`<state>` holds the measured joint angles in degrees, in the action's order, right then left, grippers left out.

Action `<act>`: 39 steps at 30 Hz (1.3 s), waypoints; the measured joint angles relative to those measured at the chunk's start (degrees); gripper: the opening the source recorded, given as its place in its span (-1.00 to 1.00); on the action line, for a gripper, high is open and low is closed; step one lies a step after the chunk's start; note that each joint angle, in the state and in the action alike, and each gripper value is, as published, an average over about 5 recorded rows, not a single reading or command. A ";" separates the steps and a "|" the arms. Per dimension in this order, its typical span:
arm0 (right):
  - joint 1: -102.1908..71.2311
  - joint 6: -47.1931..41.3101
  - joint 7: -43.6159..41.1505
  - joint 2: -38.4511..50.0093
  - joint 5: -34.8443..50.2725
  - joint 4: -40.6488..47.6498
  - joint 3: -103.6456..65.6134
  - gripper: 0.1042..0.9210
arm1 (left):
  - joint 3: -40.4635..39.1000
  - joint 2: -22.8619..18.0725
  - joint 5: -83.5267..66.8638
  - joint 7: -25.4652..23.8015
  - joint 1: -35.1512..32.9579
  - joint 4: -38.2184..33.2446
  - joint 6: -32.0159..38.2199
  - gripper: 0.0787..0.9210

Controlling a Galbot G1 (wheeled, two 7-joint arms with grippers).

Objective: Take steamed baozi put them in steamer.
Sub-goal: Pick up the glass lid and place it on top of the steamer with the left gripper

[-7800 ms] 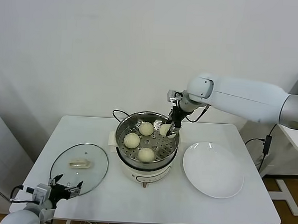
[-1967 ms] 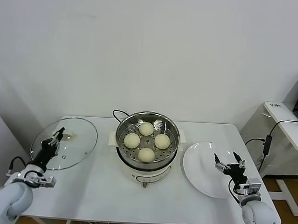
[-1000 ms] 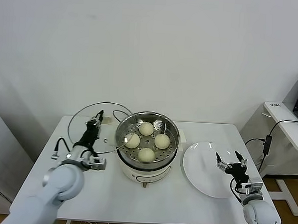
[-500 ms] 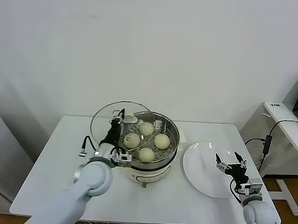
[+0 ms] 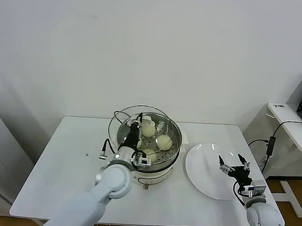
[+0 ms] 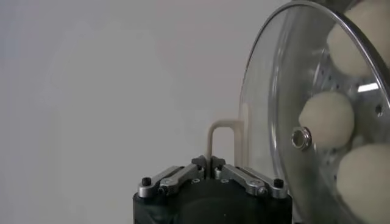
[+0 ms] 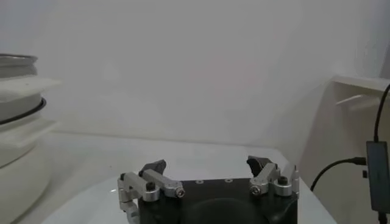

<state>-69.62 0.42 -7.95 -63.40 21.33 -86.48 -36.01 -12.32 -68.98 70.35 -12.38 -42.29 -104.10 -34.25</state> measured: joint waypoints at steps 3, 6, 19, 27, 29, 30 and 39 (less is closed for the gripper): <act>-0.02 0.02 -0.04 -0.06 -0.03 0.19 0.00 0.76 | -0.52 -0.94 0.25 0.18 0.22 0.73 -0.09 -0.93; -0.03 0.04 -0.07 -0.10 -0.08 0.31 0.00 0.76 | -0.96 -1.80 0.40 0.35 0.31 1.46 -0.11 -0.93; -0.05 0.13 -0.13 -0.37 -0.30 0.58 0.02 0.76 | -2.15 -3.70 0.80 0.69 -0.02 3.30 -0.02 -0.93; -0.10 0.18 -0.17 -0.54 -0.41 0.71 0.00 0.76 | -2.19 -4.11 0.86 1.00 -0.48 4.41 0.36 -0.93; -0.11 0.21 -0.19 -0.64 -0.51 0.76 0.00 0.76 | -2.18 -4.16 0.83 1.18 -0.57 4.61 0.47 -0.93; -0.11 0.22 -0.20 -0.68 -0.55 0.78 0.00 0.76 | -2.16 -4.18 0.80 1.27 -0.59 4.70 0.52 -0.93; -0.31 0.38 -0.26 -0.76 -0.63 0.80 -0.16 0.76 | -1.61 -4.31 -0.24 2.59 -0.85 5.55 1.00 -0.93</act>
<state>-69.93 0.79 -8.21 -64.16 20.70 -85.68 -36.17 -13.94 -73.29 70.11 -9.79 -43.14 -98.55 -33.25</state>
